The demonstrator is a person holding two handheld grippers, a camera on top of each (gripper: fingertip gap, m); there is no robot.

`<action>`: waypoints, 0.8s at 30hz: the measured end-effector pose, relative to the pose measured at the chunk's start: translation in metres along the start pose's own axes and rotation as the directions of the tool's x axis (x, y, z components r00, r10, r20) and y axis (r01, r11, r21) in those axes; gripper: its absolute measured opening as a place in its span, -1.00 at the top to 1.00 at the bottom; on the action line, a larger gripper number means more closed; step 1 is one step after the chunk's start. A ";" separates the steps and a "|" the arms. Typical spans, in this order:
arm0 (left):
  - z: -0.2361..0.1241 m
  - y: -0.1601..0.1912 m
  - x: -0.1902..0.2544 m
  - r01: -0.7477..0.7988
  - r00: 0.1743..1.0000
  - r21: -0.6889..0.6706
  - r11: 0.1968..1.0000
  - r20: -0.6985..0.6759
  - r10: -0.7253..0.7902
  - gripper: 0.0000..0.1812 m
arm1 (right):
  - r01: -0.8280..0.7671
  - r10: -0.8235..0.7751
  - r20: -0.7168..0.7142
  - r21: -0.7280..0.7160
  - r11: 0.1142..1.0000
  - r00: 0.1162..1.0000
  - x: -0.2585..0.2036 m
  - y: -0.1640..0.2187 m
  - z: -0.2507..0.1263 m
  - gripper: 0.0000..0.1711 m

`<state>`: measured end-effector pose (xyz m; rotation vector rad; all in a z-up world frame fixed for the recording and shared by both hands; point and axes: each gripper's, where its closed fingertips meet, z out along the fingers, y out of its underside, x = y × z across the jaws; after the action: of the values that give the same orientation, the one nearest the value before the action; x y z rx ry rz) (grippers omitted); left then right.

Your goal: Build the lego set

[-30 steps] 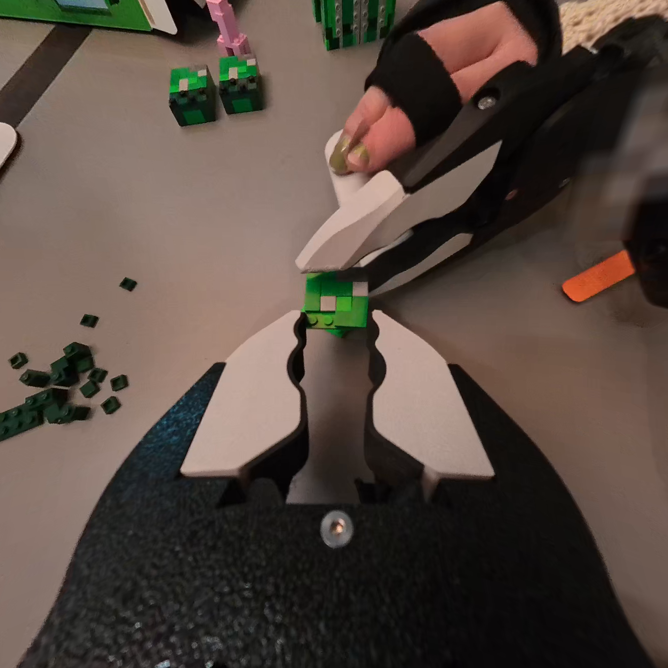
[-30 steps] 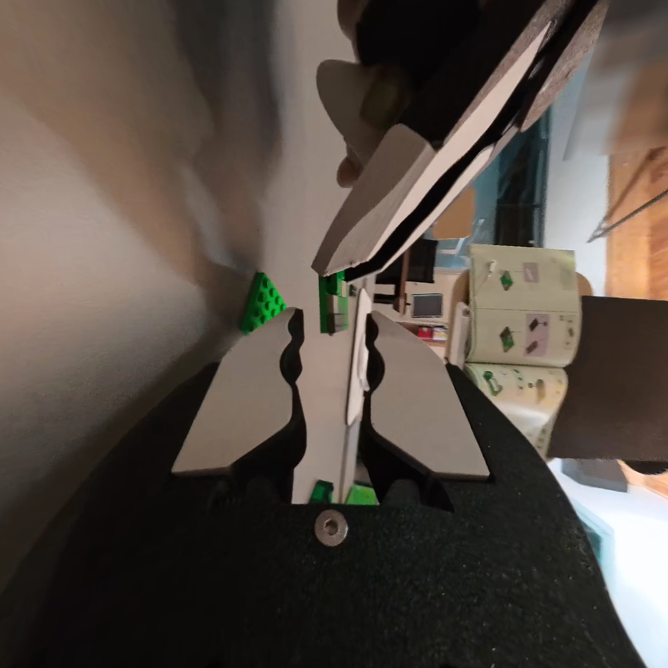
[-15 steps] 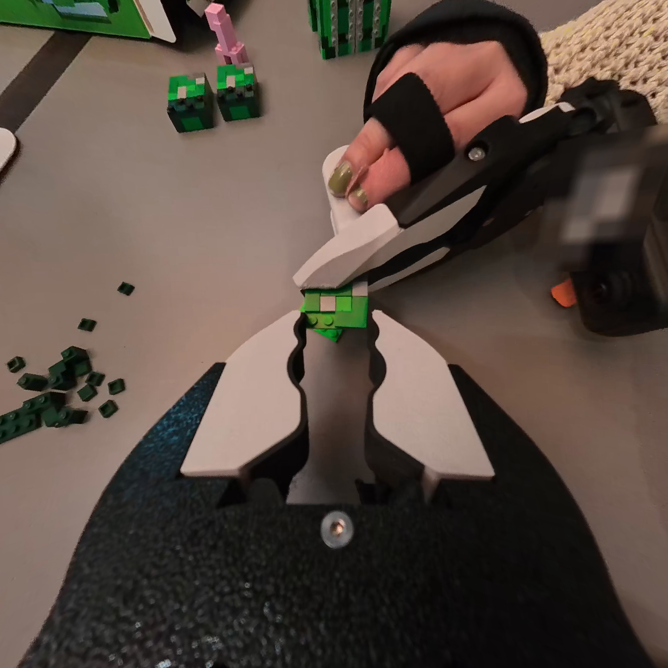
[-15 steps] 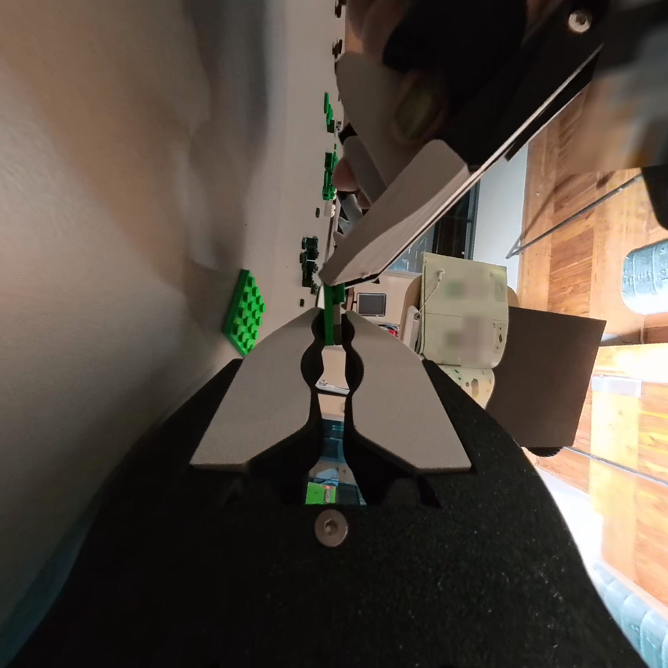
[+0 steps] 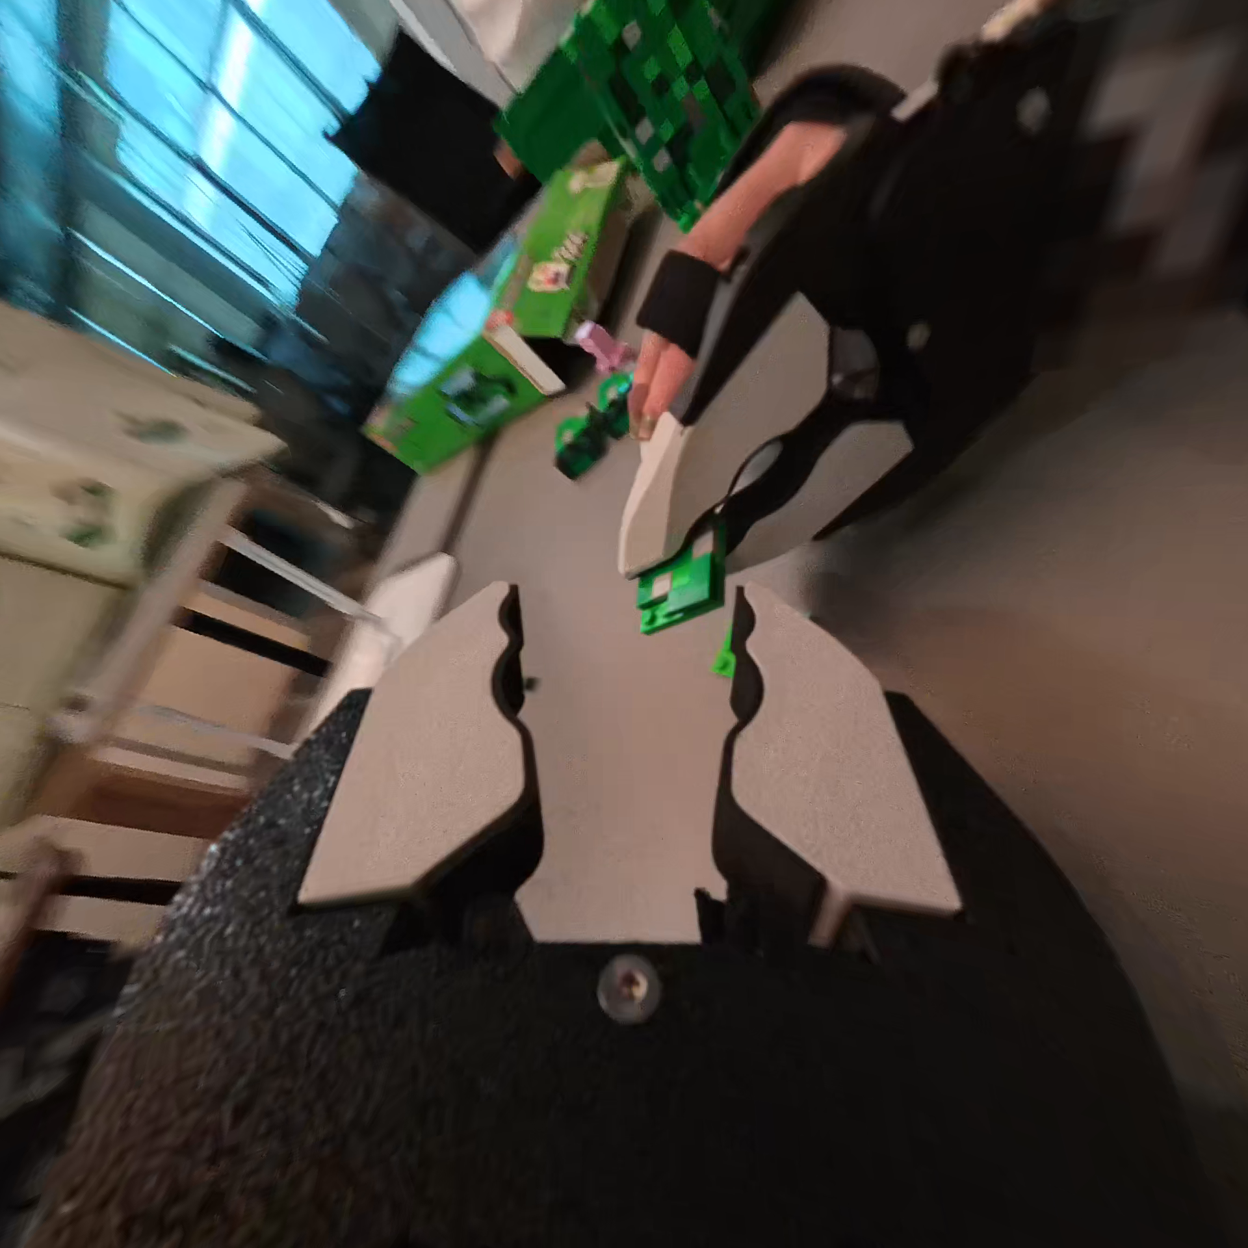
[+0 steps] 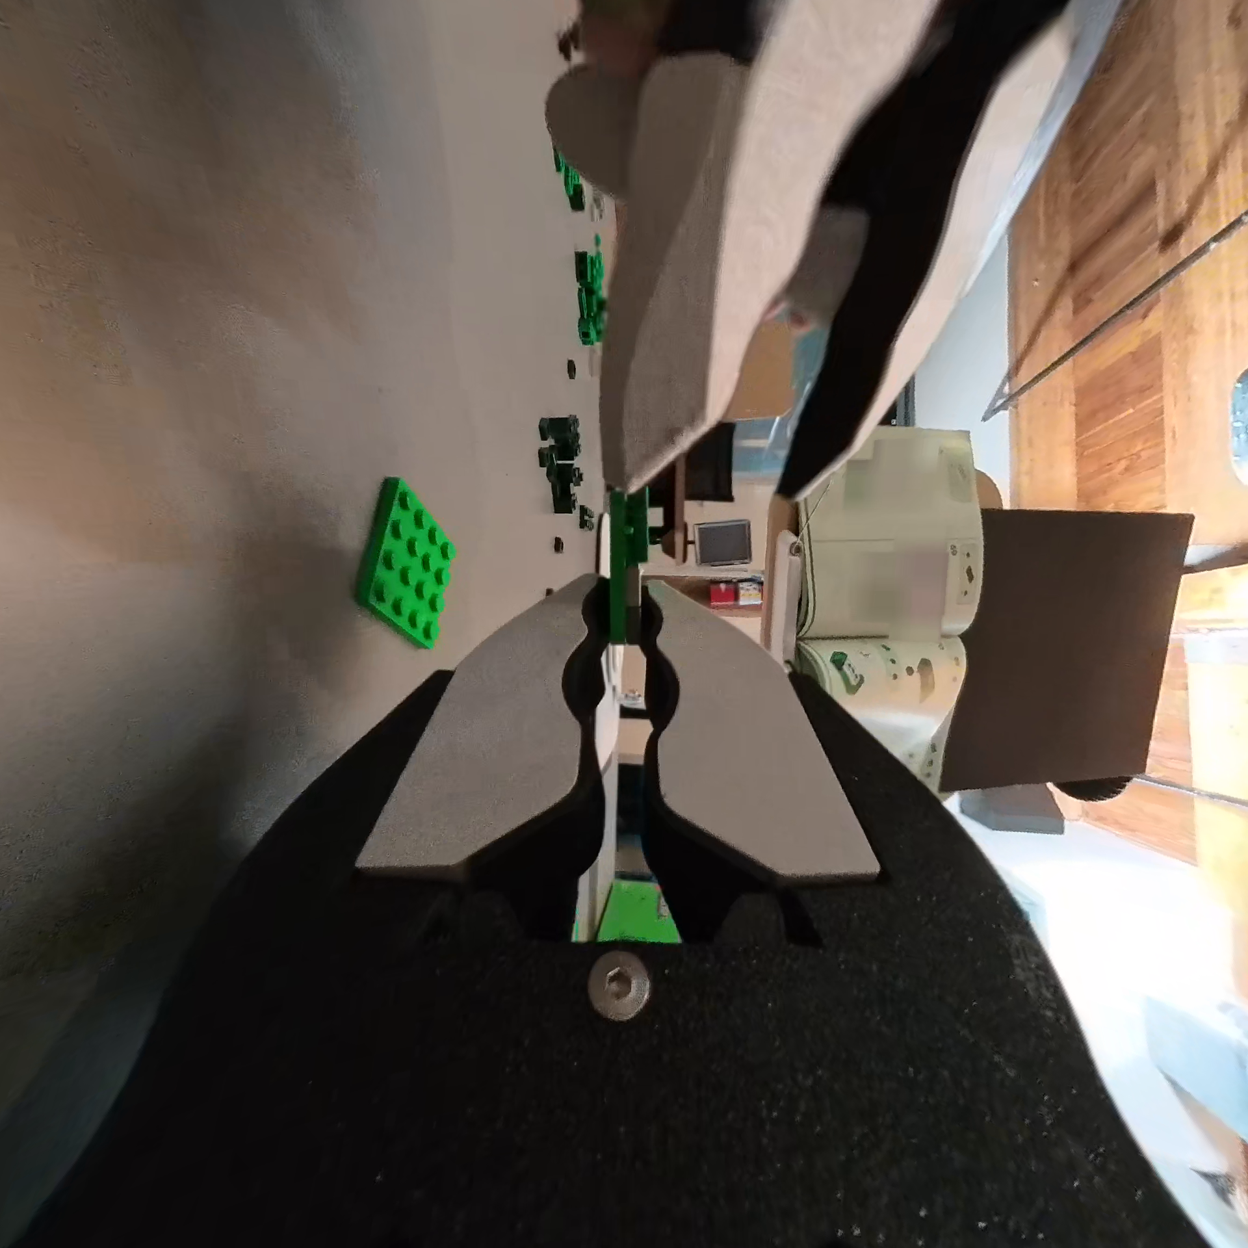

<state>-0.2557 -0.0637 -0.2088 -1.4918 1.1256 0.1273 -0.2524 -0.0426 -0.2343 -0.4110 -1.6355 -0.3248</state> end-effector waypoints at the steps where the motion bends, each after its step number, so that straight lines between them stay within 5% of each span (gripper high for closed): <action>1: -0.002 -0.001 -0.002 -0.106 0.992 0.009 0.994 0.064 0.105 0.37 | -0.013 0.013 0.003 -0.002 1.000 1.000 0.000 0.001 -0.001 0.93; 5: -0.005 0.004 0.004 -0.374 0.910 -0.027 0.927 0.182 0.373 0.49 | -0.062 0.062 0.013 -0.005 0.998 0.998 0.001 0.003 -0.002 0.93; 24: 0.008 0.002 0.012 -0.480 0.850 -0.047 0.876 0.222 0.478 0.83 | -0.144 0.144 0.066 0.003 0.990 0.987 -0.002 -0.002 -0.004 0.93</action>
<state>-0.2467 -0.0635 -0.2210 -1.1226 1.2860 0.6247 -0.2501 -0.0464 -0.2354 -0.5360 -1.6601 -0.1984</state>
